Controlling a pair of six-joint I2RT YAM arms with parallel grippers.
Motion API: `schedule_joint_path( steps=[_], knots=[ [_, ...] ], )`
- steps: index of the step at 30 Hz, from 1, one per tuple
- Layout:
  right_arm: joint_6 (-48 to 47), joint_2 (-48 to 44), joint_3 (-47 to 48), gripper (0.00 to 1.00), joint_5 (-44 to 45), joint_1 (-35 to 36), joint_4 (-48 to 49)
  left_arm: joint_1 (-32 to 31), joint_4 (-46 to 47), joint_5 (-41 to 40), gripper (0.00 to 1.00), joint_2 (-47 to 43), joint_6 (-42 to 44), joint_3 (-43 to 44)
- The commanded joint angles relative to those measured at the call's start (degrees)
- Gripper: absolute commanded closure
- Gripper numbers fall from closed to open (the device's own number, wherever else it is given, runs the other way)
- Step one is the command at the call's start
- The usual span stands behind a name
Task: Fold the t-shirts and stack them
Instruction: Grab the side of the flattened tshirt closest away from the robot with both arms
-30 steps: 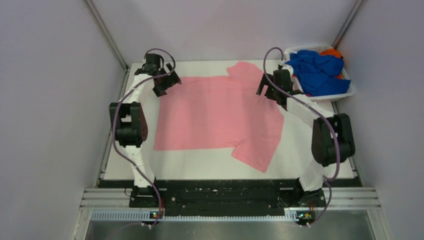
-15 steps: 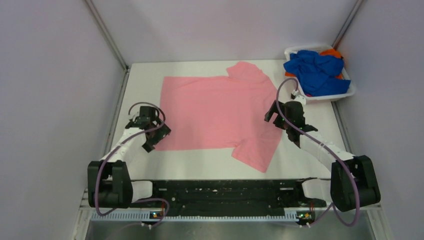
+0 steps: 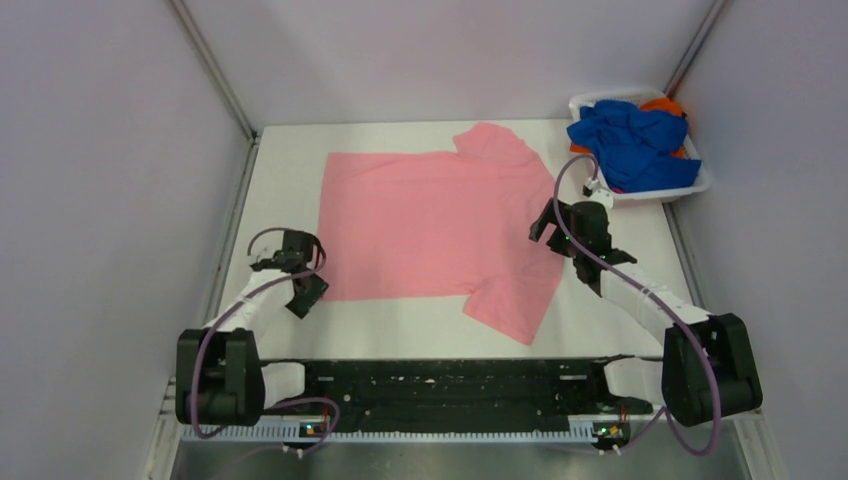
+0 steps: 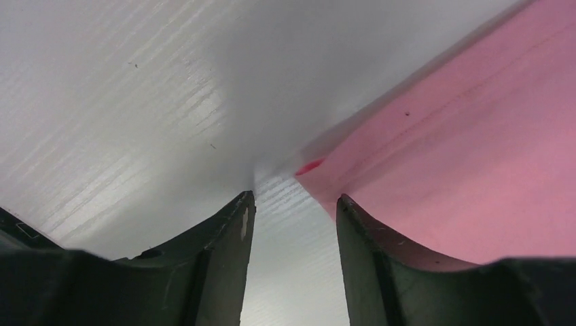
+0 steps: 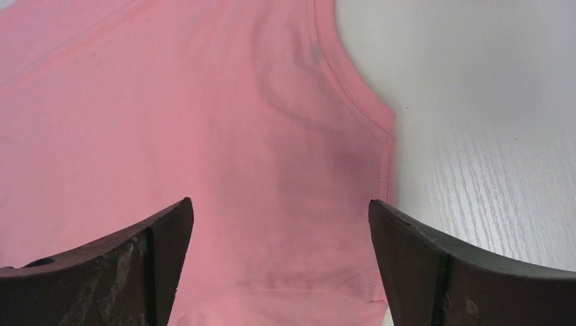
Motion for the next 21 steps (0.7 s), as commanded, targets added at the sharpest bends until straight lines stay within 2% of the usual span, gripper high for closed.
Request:
schedule_joint_path(
  steps=[1,11,15,17,21],
  knots=[
    [0.0,-0.4,0.7,0.02,0.1,-0.4,2.7,-0.1,2.1,-2.5,0.51,5.5,-1.4,3.6],
    [-0.4,0.7,1.4,0.03,1.7,-0.4,1.6,-0.1,6.7,0.3,0.67,10.6,0.2,3.1],
    [-1.0,1.0,1.6,0.03,1.3,-0.4,1.3,-0.1,9.5,1.2,0.85,11.3,0.4,2.3],
    [-1.7,1.1,1.8,0.03,1.4,-0.4,1.0,-0.1,9.8,1.2,0.98,11.7,0.5,2.6],
    [-2.1,1.0,2.7,0.03,1.6,0.2,-0.3,-0.1,10.6,0.6,1.00,11.9,1.7,3.2]
  ],
)
